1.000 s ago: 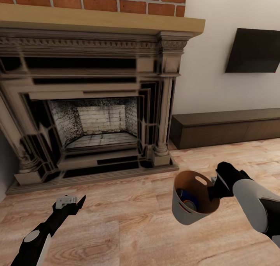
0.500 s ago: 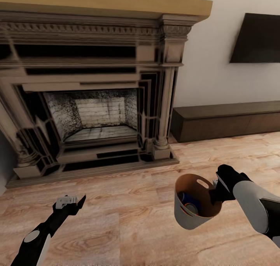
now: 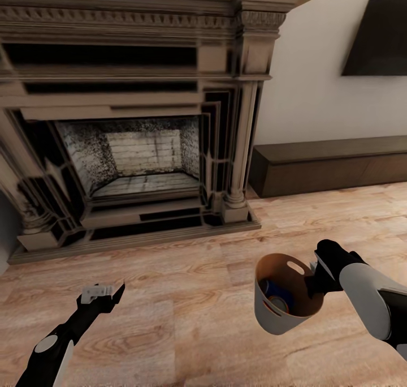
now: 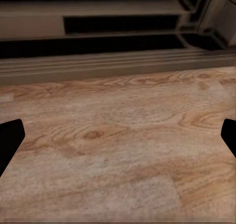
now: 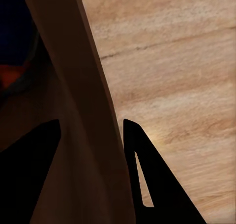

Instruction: Put the three can of soda from the living room inside the tash can in the kitchen.

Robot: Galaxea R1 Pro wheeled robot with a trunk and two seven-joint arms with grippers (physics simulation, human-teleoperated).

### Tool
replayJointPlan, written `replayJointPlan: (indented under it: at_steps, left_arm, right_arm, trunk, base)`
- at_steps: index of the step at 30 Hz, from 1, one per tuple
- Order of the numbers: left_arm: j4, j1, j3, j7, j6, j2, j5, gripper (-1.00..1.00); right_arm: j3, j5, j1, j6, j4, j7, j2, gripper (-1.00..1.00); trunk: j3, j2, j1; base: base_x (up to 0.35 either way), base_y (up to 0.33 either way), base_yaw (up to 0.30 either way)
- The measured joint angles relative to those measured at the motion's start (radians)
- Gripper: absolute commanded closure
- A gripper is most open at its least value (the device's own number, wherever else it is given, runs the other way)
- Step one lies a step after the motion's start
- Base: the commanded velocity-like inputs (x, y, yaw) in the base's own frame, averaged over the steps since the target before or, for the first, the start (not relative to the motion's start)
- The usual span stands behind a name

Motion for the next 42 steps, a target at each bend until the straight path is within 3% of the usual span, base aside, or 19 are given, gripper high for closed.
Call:
replayJointPlan:
  at_steps: [11,15,34,42]
  left_arm:
    - [-0.004,0.012,-0.001,-0.002,0.000,0.000,0.002,-1.00]
    - [-0.006,0.013,-0.001,-0.003,-0.001,0.000,0.002,-1.00]
    - [-0.002,0.014,-0.002,-0.002,-0.001,0.000,-0.002,-1.00]
    - [-0.002,0.014,-0.002,-0.002,-0.001,0.000,-0.002,-1.00]
  right_arm:
    - [-0.001,-0.001,0.001,0.000,-0.001,0.000,-0.001,1.00]
    - [-0.001,-0.004,0.001,0.001,-0.001,0.000,-0.001,1.00]
    - [-0.001,-0.002,0.001,0.000,-0.009,0.002,-0.002,1.00]
    - [-0.002,-0.005,0.001,0.001,-0.010,0.002,-0.002,1.00]
  trunk:
    - [-0.043,-0.003,0.005]
    - [-0.043,-0.003,0.005]
    - [-0.116,-0.007,0.013]
    - [-0.120,-0.007,0.014]
  base:
    - [0.000,0.000,0.000]
    - [0.000,0.000,0.000]
    - [0.000,0.000,0.000]
    - [0.000,0.000,0.000]
